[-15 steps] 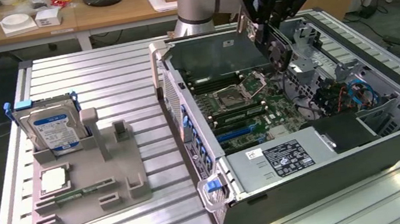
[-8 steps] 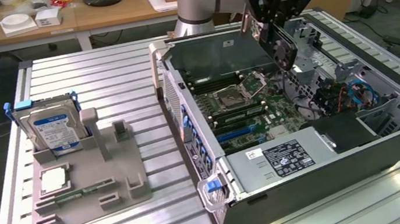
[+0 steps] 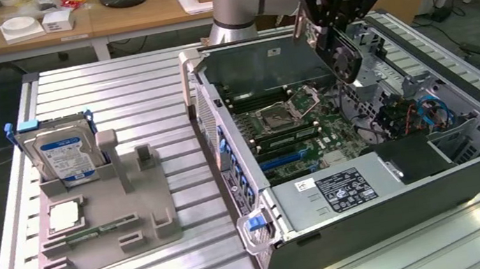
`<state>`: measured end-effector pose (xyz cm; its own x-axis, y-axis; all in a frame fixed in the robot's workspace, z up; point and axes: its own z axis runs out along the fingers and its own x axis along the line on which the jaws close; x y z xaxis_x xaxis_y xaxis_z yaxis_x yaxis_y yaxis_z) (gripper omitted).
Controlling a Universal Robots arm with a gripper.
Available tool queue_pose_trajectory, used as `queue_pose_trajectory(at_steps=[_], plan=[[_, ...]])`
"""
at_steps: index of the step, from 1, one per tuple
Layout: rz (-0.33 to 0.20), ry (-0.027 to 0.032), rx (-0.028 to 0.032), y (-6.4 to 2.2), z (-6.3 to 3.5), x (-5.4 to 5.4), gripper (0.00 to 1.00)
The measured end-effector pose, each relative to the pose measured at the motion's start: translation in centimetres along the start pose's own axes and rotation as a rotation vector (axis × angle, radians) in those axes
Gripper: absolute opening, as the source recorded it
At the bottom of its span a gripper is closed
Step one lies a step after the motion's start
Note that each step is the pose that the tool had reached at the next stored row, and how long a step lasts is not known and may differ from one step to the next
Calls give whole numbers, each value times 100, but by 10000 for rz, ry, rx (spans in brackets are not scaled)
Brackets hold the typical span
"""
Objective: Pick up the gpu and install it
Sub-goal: 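Pick up the gpu and move the gpu toward the slot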
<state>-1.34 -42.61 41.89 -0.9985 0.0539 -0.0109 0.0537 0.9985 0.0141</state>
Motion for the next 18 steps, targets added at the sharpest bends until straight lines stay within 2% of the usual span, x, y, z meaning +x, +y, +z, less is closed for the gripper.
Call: queue_pose_trajectory(at_steps=[13,18], plan=[[-1,0,0,10,5,-178,27],[-1,0,0,10,5,-185,27]])
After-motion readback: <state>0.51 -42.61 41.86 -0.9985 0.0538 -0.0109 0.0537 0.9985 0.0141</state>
